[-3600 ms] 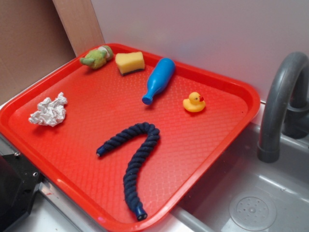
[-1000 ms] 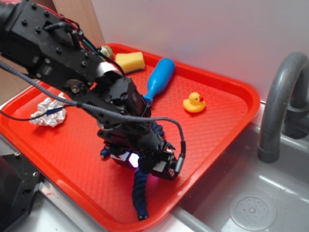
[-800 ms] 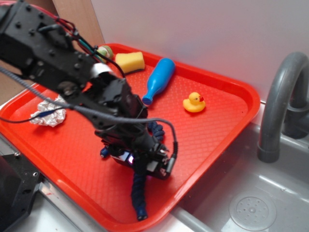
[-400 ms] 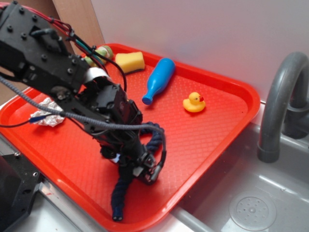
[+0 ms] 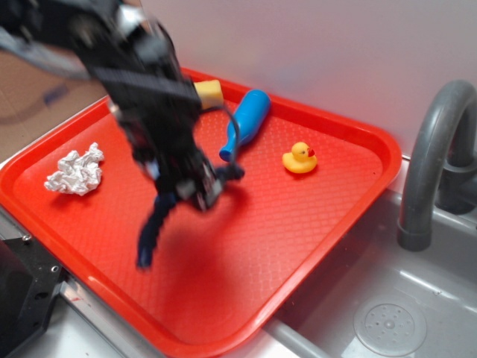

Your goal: Grab the blue rope.

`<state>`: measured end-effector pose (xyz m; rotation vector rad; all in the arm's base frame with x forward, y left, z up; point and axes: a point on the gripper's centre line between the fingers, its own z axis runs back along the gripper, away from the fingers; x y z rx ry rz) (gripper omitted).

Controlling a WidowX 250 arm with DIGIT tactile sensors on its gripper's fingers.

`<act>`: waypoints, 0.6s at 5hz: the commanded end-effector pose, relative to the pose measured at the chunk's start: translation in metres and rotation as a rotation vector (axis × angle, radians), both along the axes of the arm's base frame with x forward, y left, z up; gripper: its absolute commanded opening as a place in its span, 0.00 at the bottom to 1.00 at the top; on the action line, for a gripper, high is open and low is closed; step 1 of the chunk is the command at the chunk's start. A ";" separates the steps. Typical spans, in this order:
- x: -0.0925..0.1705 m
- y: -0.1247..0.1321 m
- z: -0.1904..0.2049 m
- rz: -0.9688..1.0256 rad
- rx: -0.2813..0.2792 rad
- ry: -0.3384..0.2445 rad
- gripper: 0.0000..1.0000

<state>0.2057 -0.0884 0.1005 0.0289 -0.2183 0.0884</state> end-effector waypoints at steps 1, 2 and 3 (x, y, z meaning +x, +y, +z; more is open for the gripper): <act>0.013 0.046 0.095 0.041 0.004 -0.009 0.00; 0.007 0.058 0.134 0.088 0.016 -0.005 0.00; -0.001 0.063 0.164 0.121 -0.017 -0.046 0.00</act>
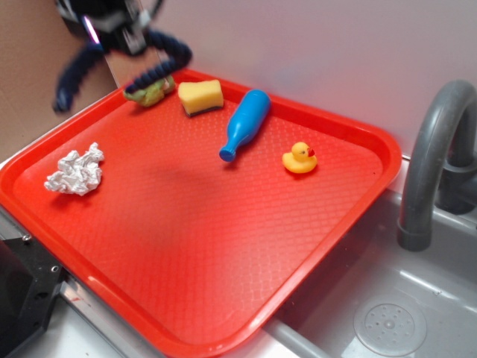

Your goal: Grab the blue rope.

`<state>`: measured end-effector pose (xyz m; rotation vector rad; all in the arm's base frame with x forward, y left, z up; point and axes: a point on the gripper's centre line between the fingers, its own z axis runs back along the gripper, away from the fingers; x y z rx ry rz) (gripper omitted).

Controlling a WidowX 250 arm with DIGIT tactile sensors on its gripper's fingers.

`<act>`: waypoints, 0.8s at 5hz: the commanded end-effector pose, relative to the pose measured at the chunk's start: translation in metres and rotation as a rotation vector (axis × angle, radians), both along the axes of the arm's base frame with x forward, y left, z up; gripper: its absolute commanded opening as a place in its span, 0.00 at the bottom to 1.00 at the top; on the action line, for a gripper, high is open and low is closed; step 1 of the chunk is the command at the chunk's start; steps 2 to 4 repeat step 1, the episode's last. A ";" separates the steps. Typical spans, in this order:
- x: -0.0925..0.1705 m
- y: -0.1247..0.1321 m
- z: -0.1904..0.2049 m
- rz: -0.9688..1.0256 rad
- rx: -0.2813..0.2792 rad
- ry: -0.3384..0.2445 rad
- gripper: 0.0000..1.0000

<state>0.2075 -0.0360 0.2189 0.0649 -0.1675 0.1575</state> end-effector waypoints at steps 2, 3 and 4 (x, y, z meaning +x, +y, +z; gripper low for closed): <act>-0.006 0.009 0.050 -0.006 -0.088 -0.062 0.00; -0.006 0.009 0.050 -0.006 -0.088 -0.062 0.00; -0.006 0.009 0.050 -0.006 -0.088 -0.062 0.00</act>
